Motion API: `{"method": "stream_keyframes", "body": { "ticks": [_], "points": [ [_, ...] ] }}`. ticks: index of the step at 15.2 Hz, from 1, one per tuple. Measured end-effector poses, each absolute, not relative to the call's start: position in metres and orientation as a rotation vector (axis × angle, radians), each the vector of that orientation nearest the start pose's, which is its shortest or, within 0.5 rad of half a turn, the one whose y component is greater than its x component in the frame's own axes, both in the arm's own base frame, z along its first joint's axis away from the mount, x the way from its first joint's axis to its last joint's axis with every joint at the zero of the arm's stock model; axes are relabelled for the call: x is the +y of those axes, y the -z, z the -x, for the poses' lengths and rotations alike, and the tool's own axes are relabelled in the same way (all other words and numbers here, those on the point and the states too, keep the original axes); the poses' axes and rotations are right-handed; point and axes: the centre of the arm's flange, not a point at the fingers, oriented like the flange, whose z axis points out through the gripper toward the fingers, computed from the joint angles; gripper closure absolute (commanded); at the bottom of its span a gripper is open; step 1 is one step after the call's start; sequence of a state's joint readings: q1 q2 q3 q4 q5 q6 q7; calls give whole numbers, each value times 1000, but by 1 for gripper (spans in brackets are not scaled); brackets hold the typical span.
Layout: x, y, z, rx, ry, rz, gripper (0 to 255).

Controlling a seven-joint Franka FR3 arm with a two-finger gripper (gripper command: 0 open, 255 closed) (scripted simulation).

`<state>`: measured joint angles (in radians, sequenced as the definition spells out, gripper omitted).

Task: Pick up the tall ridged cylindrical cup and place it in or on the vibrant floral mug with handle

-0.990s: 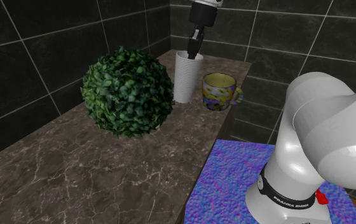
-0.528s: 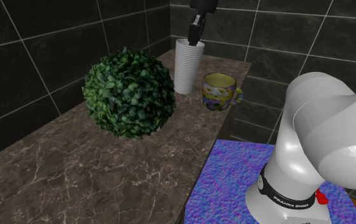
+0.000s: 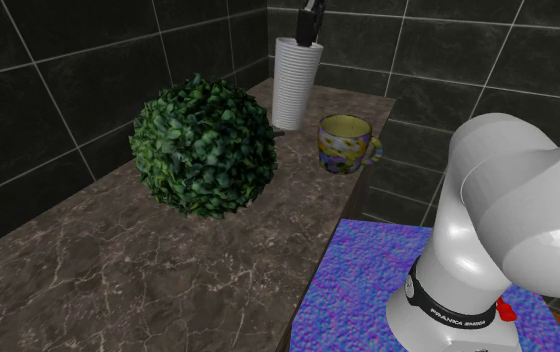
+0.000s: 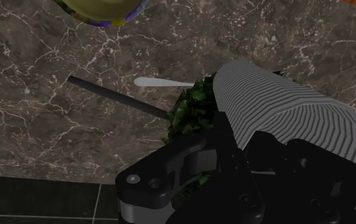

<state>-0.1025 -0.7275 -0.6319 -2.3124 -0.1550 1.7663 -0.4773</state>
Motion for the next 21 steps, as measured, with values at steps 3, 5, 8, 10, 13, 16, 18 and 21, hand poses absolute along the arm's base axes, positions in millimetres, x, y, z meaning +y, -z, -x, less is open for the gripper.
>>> {"method": "stream_keyframes", "body": {
  "ticks": [3,5,8,10,13,16,18,21],
  "points": [
    [-317,-559,-222,174,293,2949,255],
    [-335,-567,-205,174,294,2949,255],
    [-358,-576,-177,174,294,2949,255],
    [-376,-582,-161,174,294,2948,255],
    [-406,-591,-132,174,294,2949,255],
    [-433,-593,-102,174,294,2949,255],
    [-437,-587,-98,174,293,2948,255],
    [-438,-572,-97,173,293,2948,255]
  ]
}}
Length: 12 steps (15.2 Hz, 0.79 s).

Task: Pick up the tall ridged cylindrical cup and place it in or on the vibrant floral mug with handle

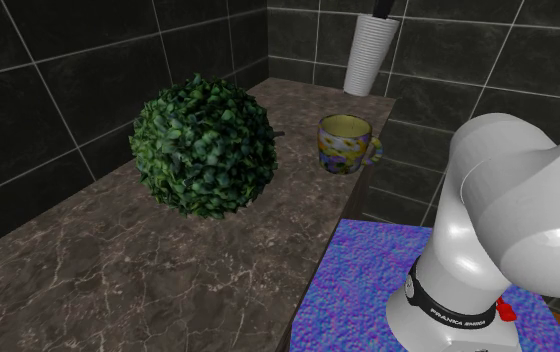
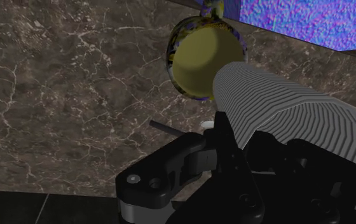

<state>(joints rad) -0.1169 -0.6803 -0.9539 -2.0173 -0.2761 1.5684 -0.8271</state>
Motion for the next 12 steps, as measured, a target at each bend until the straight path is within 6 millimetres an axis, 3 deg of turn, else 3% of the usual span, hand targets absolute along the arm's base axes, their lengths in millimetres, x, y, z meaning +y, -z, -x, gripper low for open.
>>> {"method": "stream_keyframes", "body": {
  "ticks": [12],
  "points": [
    [-438,-510,-97,173,293,2948,255]
  ]
}}
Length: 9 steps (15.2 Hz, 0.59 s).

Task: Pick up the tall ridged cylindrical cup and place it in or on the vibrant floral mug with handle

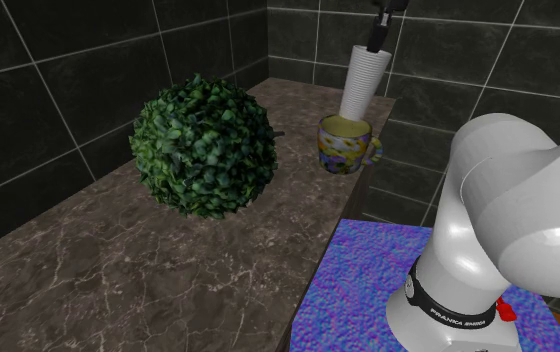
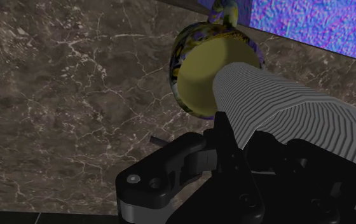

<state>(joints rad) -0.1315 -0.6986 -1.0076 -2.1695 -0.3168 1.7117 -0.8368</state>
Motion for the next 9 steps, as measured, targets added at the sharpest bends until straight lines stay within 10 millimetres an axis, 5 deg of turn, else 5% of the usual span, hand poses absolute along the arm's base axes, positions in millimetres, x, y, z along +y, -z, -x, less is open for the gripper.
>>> {"method": "stream_keyframes", "body": {
  "ticks": [9],
  "points": [
    [-438,-485,-97,173,293,2949,255]
  ]
}}
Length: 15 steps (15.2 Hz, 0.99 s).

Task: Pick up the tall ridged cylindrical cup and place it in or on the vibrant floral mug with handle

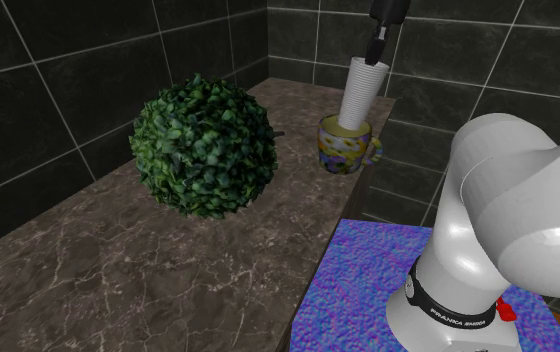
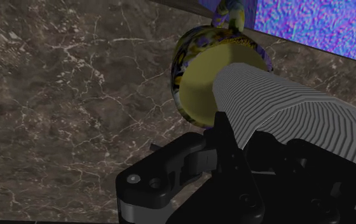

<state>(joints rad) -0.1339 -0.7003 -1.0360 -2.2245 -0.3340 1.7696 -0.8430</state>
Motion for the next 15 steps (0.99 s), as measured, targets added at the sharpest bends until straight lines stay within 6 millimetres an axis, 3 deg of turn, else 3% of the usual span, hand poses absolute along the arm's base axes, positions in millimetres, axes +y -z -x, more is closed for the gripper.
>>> {"method": "stream_keyframes", "body": {
  "ticks": [2,3,9,13,15],
  "points": [
    [-438,-485,-97,173,293,2949,255],
    [-438,-485,-97,173,293,2949,0],
    [-438,-485,-97,173,293,2949,0],
    [-445,-521,-89,174,294,2950,0],
    [-446,-530,-88,173,293,2949,0]
  ]
}}
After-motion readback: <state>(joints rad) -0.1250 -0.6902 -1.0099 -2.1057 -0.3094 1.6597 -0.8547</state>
